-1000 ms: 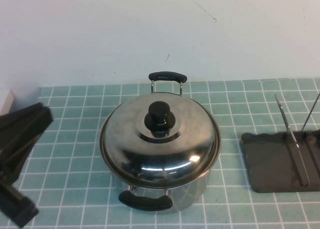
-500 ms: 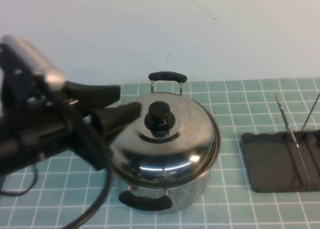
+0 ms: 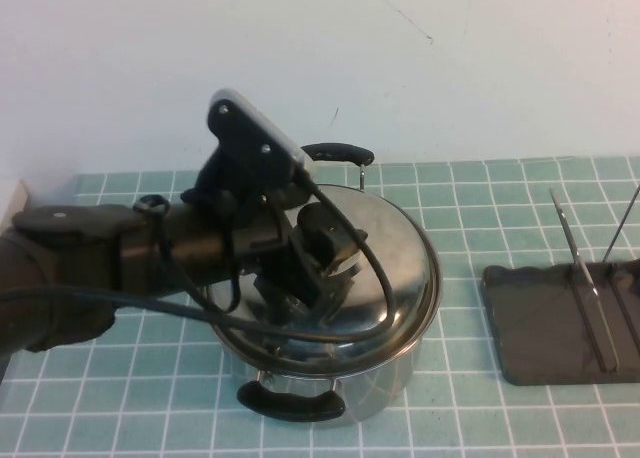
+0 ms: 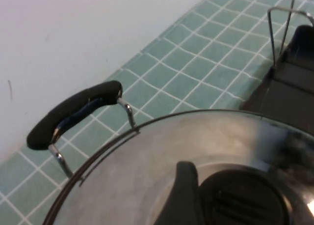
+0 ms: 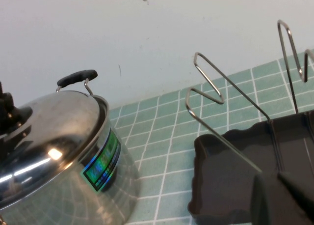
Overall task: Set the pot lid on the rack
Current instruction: Open the pot, then hand over the pot lid
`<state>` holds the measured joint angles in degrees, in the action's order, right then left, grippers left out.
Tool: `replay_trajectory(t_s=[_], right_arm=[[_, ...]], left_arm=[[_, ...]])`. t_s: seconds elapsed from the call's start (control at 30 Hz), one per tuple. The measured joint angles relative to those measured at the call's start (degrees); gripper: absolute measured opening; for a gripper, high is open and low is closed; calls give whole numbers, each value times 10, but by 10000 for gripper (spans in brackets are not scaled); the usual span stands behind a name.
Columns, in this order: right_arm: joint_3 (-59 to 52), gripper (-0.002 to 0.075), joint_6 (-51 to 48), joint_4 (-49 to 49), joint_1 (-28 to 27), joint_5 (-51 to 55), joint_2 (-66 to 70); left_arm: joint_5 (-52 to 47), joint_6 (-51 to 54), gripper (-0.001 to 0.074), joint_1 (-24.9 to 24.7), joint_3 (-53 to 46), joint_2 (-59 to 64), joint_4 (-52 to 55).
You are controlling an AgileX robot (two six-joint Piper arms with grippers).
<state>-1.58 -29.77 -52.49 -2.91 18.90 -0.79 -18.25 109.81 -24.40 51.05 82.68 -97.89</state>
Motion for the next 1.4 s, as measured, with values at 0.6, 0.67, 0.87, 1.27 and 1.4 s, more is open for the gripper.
replay_trajectory(t_s=[0.6,0.67,0.87,1.27,1.4], right_arm=[[0,-3,0,-62,0,7,0],[0,-3,0,-83,0,18,0],[34,-1,-15,-112,0,53,0],[127,167,-253,-419,0,150,134],[176,251,-271,-436,0,214,219]], left_arm=[[7,-7,325,-1,49,-16,0],[7,-7,325,-1,64,-47,0],[-30,-131,325,-1,87,-134,0],[-194,-384,325,-2,87,-94,15],[-204,-398,325,-3,87,-87,20]])
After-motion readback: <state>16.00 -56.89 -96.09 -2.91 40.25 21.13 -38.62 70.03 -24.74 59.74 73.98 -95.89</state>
